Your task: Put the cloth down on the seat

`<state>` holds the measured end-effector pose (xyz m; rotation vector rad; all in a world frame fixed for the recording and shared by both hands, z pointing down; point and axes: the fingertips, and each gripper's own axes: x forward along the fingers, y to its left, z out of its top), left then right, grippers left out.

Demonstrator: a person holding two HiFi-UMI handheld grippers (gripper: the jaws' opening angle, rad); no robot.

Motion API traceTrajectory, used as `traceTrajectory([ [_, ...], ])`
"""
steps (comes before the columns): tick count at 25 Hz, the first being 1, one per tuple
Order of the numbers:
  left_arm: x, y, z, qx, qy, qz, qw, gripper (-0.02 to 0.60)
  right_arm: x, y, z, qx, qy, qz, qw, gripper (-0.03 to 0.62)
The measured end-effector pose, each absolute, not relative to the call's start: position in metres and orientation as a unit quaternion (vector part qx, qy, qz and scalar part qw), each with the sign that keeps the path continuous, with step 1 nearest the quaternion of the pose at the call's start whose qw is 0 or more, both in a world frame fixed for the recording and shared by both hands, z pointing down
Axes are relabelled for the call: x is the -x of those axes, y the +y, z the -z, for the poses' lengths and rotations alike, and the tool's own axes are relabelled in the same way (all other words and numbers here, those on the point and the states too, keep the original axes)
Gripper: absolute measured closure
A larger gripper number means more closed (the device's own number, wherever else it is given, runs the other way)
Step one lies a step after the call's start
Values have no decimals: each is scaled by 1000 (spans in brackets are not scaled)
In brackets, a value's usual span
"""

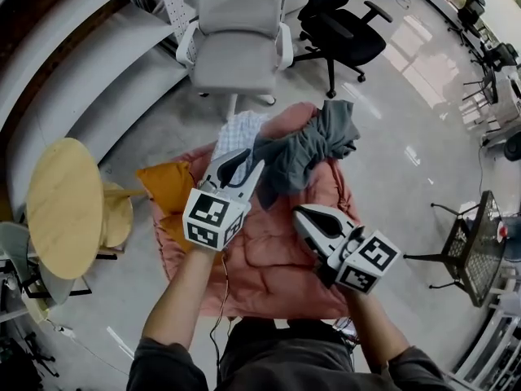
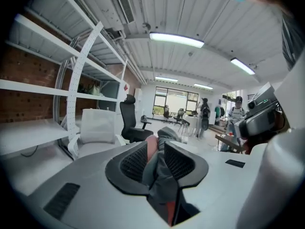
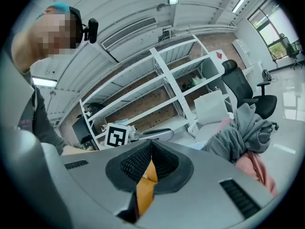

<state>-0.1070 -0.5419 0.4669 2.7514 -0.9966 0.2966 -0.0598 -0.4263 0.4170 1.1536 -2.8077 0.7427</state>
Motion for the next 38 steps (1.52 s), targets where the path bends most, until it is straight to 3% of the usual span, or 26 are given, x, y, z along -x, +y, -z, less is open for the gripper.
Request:
traceTrajectory([
  [8,119,-479,-431,-921,-368,-85,99,569,57,-400,-387,-349,-914,-206,21,579],
  [19,123,-404,-414,-910,-389,-84,114,571,51,-366,-365,-329,-925,-185,37,579],
  [38,106,-368,-409,-905,-398,-85,122,571,42,-347,-358,-317,-930,-185,30,579],
])
